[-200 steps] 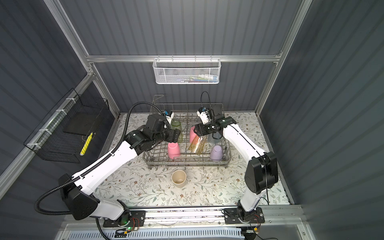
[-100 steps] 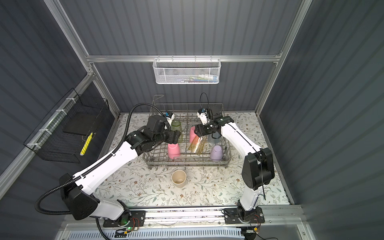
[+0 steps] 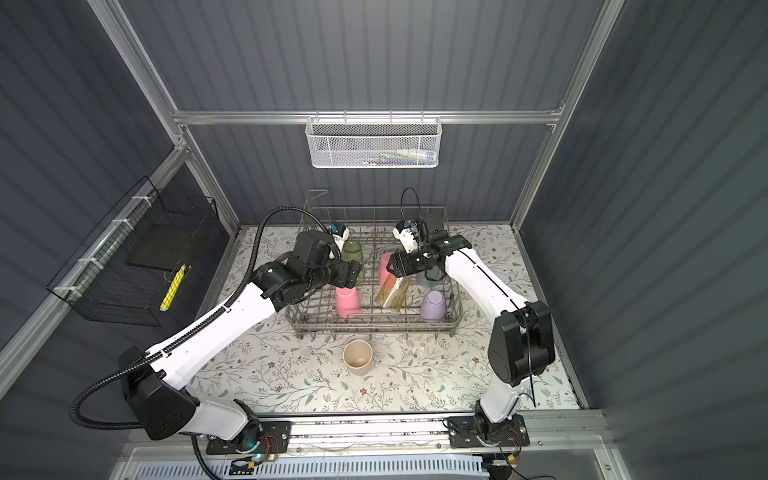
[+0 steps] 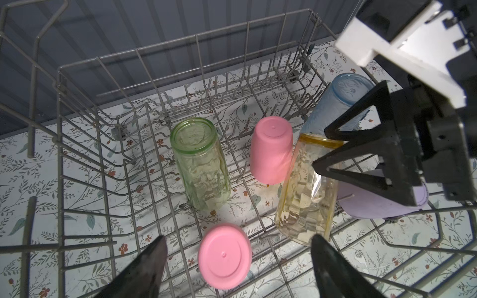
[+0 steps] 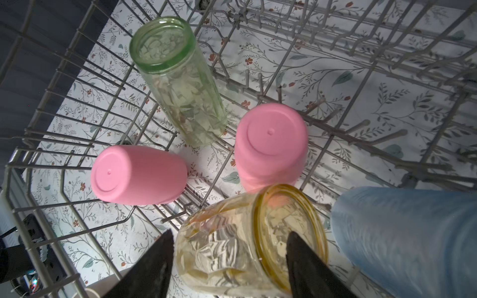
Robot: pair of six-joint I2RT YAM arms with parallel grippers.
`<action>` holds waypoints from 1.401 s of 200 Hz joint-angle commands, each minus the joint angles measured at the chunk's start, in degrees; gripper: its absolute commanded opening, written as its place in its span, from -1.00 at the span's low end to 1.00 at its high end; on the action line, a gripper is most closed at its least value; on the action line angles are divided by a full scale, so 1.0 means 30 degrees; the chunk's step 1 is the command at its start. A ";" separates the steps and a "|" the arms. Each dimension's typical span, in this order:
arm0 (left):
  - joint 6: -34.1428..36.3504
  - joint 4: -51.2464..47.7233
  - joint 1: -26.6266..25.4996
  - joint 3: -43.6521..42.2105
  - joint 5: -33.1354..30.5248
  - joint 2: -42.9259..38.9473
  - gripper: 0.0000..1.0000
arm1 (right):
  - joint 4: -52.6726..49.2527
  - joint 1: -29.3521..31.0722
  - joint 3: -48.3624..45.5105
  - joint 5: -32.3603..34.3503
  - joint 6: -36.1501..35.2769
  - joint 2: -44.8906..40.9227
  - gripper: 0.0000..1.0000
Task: Load the cups into the dish rack
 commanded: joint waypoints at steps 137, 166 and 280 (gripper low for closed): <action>-0.0154 0.0285 0.0107 -0.0083 0.0189 -0.0515 0.74 | -0.0728 0.2107 -0.2113 -0.1639 0.0687 -0.2387 0.39; -0.0154 0.0285 0.0107 -0.0101 0.0259 -0.0539 0.74 | -0.0598 0.2367 -0.2134 -0.1829 0.0819 -0.2431 0.39; -0.0195 0.0316 0.0107 -0.0789 0.0128 -0.0645 0.74 | 0.0383 0.2518 -0.2773 -0.1231 0.1422 -0.4769 0.39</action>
